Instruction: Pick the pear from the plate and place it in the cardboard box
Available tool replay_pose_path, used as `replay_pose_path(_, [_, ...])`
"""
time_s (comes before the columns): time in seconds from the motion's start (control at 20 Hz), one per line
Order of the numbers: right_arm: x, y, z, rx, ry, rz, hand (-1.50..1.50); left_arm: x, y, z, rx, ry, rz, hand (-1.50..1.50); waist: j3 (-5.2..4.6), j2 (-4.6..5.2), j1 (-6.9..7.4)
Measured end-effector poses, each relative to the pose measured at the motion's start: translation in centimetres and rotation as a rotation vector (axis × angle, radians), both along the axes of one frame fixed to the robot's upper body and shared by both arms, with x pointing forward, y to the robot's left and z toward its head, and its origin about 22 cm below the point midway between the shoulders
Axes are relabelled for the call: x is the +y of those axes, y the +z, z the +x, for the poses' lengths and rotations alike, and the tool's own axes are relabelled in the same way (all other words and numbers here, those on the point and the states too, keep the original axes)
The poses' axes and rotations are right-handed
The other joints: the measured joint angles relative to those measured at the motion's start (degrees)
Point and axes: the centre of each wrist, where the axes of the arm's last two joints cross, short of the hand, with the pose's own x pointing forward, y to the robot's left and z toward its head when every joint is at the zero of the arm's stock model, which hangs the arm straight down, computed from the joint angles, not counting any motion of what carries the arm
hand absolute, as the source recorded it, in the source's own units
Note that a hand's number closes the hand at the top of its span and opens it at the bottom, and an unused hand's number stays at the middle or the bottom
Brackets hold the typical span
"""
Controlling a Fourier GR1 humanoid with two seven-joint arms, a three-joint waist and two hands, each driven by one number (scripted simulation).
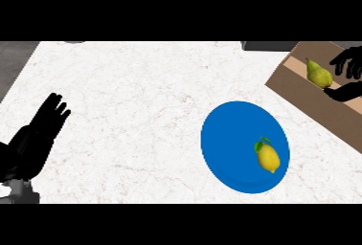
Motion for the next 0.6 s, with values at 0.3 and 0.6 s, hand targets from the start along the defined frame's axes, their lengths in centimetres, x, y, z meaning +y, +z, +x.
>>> replay_pose_path(0.3, [-2.1,-2.6,-0.1,0.047,0.041,0.071,-1.5,-0.3,0.2,0.3,-0.004,-0.003,-0.005,0.0,0.03,0.01,-0.11])
replay_pose_path(0.6, [-2.5,-2.9,-0.2,-0.143,0.03,0.315,-1.5,0.5,0.5,0.0,0.001,0.005,0.001,0.0,0.07,-0.21,-0.56])
